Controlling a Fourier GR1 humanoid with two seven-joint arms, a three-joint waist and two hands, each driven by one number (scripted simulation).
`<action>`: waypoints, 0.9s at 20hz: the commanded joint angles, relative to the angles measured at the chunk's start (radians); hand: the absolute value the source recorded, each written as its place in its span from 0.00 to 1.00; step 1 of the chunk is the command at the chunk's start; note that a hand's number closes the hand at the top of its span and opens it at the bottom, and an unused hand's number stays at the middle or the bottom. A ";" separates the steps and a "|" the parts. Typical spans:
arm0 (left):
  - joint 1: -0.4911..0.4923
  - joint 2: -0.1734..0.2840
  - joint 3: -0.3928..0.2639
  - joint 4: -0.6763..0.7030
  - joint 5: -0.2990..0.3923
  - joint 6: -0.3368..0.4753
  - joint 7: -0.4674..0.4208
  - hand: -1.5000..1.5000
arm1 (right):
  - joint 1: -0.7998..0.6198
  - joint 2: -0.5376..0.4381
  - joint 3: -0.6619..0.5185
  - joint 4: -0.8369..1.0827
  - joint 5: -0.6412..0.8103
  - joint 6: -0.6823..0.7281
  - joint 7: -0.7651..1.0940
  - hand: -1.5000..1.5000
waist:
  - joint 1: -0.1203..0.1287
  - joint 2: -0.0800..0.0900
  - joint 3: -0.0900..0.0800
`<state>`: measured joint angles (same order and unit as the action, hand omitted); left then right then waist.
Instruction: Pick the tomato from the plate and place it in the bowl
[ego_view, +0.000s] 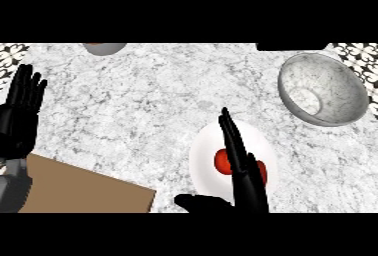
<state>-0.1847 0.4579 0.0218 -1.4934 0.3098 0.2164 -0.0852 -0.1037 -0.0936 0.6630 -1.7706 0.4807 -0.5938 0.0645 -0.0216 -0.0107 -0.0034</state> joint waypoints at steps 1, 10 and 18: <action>-0.004 0.029 0.035 0.000 0.013 -0.007 0.024 0.50 | 0.054 -0.085 0.043 -0.147 0.222 0.048 0.257 0.00 | -0.016 -0.006 -0.002; -0.010 0.038 0.045 -0.015 0.027 -0.030 0.045 0.50 | 0.070 -0.323 0.005 -0.483 0.207 0.577 0.726 0.00 | -0.004 -0.001 -0.002; -0.020 0.019 0.041 -0.017 0.011 -0.044 0.034 0.50 | -0.020 -0.310 0.041 -0.650 0.033 0.917 1.088 0.00 | 0.022 0.007 0.002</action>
<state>-0.2062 0.4790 0.0638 -1.4831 0.3318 0.1641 -0.0701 -0.1032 -0.4155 0.6663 -2.3169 0.5645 0.1806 0.9652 -0.0077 -0.0029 -0.0036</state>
